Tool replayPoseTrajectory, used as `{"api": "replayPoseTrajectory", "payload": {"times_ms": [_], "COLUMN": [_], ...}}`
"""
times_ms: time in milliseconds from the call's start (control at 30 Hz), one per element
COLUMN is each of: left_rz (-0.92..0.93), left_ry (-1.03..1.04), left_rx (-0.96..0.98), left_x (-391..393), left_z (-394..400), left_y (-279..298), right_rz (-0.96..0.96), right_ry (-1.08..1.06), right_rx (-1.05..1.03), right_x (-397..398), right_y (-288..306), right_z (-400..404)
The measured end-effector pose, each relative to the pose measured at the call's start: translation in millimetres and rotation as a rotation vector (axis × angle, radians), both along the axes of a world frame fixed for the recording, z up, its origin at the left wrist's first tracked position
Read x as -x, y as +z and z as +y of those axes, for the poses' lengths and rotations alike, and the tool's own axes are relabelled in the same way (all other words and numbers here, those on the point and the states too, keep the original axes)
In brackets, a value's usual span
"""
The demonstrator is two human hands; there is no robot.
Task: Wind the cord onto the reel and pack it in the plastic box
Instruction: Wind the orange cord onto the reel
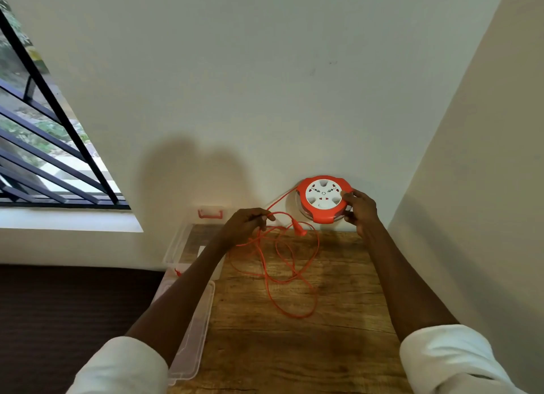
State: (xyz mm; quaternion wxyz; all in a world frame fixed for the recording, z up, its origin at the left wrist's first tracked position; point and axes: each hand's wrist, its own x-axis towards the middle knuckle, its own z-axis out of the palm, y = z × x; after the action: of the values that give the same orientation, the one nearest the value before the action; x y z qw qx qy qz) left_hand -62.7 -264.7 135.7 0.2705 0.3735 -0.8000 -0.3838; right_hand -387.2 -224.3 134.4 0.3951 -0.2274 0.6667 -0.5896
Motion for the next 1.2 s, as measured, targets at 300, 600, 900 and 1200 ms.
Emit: {"api": "replayPoseTrajectory", "payload": {"times_ms": [300, 600, 900, 1200], "left_rz": [-0.266, -0.107, -0.286, -0.259], "left_ry": [0.214, 0.217, 0.2, 0.229], "left_rx": [0.18, -0.231, -0.215, -0.282], "left_x": [31, 0, 16, 10], "left_z": [-10, -25, -23, -19], "left_y": [-17, -31, -64, -88], "right_rz": [-0.015, -0.049, -0.065, -0.072], "right_ry": [0.202, 0.334, 0.469, 0.493], "right_rx": [0.139, 0.248, 0.256, 0.197], "right_x": [-21, -19, -16, 7], "right_y": [20, 42, 48, 35], "right_z": [13, 22, 30, 47]}}
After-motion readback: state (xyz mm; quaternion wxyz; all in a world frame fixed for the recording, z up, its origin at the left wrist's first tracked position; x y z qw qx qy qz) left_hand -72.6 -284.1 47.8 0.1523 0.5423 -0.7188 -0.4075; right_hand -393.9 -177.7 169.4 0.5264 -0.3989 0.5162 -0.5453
